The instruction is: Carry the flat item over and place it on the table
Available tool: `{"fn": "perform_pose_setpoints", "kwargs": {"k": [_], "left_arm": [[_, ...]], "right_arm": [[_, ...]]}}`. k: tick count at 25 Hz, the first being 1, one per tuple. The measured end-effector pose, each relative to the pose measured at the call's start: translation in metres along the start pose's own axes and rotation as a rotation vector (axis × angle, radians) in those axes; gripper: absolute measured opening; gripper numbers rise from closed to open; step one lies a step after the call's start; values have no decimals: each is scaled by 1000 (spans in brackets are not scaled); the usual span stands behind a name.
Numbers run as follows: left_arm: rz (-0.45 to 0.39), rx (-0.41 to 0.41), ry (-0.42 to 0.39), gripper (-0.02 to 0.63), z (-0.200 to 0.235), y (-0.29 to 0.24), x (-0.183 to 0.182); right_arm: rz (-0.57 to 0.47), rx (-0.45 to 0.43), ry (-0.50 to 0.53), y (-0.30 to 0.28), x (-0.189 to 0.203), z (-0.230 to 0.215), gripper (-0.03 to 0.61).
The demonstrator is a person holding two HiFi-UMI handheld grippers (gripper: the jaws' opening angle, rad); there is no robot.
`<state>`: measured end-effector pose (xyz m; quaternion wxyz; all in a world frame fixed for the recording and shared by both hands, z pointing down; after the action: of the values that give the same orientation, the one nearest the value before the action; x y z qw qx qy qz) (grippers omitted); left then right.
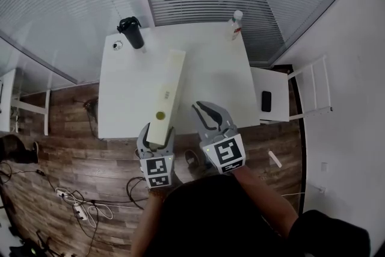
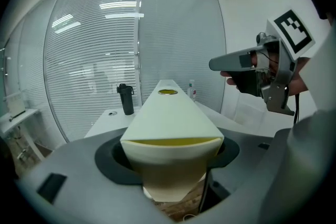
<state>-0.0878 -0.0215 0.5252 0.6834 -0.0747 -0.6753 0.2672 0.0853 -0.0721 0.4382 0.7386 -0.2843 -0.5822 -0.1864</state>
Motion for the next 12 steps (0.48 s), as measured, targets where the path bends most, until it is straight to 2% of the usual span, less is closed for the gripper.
{"fn": "perform_pose_setpoints", "kwargs": {"k": [2,5,12], "left_arm": [[22,-6,16,319,2,-6,-4],[55,3,-16,321,2,-11,-8],[70,50,-43,328,0,4,-3]], "right_arm": [[-4,-2,4,-2,0,1,43],[-7,-7,5,-2,-1,4,43],[7,-12,0,1,3,6,43]]}}
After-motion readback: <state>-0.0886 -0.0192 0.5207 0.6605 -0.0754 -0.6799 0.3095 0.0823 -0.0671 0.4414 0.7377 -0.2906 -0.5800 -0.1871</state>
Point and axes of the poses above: the fingertips, and each gripper's own axes: y backward along the fingers, z to its left, x out of its underside, the point moved 8 cm from there along y, backward along the fingers, and after that the axes turned 7 degrees about y, right-handed, at the moved point
